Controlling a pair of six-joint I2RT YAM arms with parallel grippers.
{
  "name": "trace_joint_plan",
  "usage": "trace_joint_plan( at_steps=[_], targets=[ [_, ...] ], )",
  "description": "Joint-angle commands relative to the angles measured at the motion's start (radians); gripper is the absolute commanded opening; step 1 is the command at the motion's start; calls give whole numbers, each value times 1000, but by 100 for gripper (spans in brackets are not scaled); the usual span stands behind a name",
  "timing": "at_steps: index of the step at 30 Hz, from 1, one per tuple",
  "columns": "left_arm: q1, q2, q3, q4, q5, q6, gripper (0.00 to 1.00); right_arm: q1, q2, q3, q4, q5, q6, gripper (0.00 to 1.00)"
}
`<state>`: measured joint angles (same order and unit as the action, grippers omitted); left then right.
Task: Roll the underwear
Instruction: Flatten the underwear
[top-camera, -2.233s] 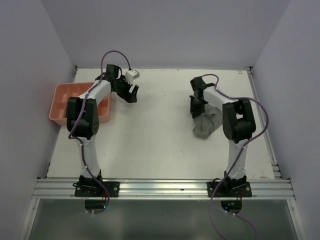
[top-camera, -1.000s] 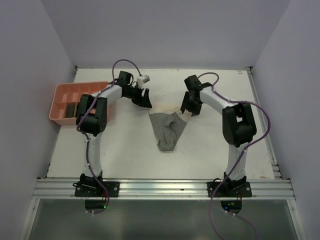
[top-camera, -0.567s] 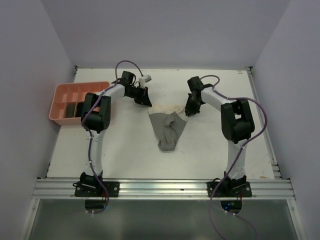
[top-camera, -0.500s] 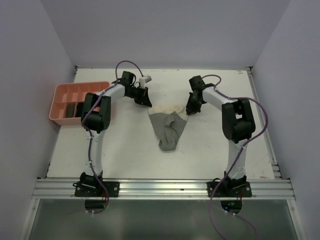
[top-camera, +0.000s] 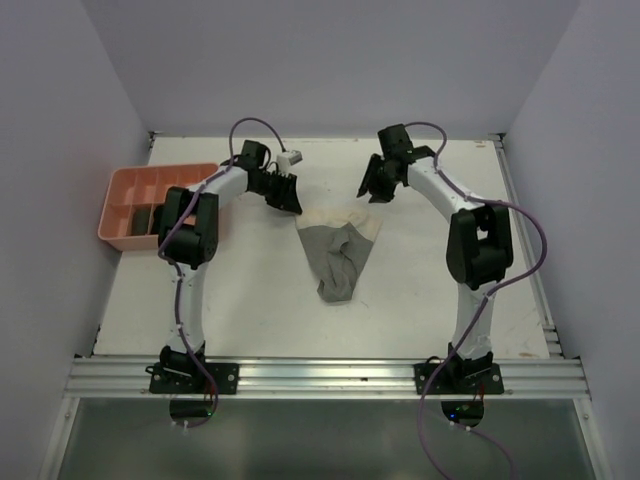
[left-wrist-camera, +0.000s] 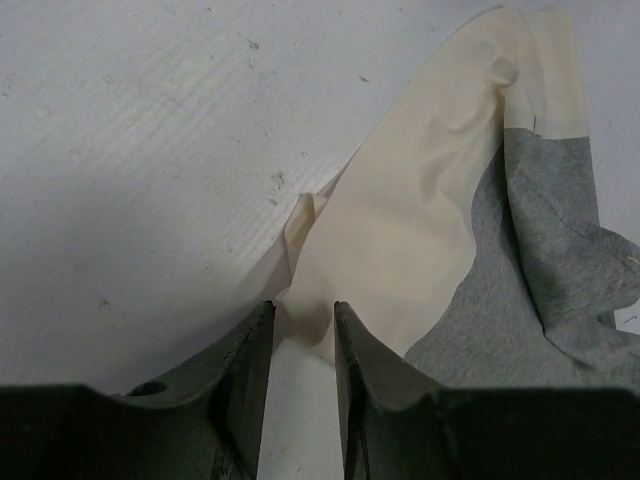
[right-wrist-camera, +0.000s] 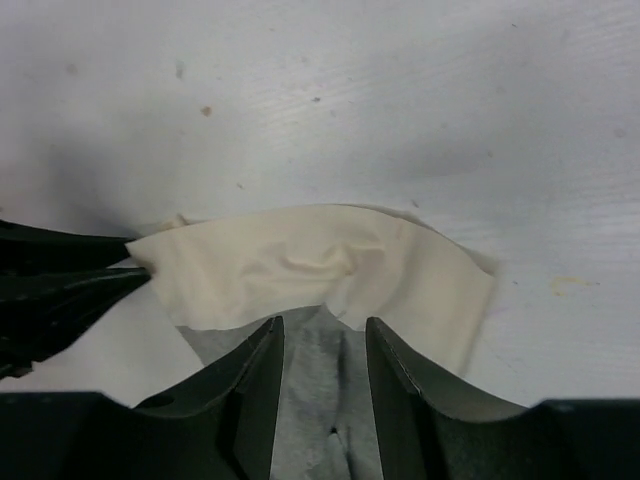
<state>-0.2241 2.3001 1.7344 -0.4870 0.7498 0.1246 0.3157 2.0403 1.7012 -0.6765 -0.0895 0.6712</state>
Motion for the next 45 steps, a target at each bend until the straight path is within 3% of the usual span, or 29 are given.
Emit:
trace_joint_plan(
  at_steps=[1, 8, 16, 19, 22, 23, 25, 33, 39, 45],
  targets=[
    [0, -62, -16, 28, -13, 27, 34, 40, 49, 94, -54, -6, 73, 42],
    [0, -79, -44, 47, -30, 35, 42, 52, 159, 184, -133, 34, 102, 45],
    [0, -57, -32, 56, -44, 23, 44, 82, 225, 216, -210, 74, 88, 46],
    [0, -54, -27, 54, -50, 26, 44, 85, 235, 216, -219, 85, 79, 41],
    [0, -48, -22, 48, -49, 33, 43, 85, 224, 209, -209, 76, 70, 19],
    [0, -45, -22, 47, -46, 33, 41, 85, 216, 210, -209, 71, 64, 6],
    [0, -44, -22, 47, -33, 40, 37, 86, 180, 210, -184, 60, 56, 0],
    [9, -82, -62, 97, 8, 32, 34, 86, 2, 252, -115, 8, -35, 0],
    [35, -154, -151, 226, 46, -26, 50, 86, -101, 256, -101, -151, -132, 0],
    [92, -237, -231, 361, 161, -43, 55, 121, -117, 319, -232, -329, -323, 0]
  ],
)
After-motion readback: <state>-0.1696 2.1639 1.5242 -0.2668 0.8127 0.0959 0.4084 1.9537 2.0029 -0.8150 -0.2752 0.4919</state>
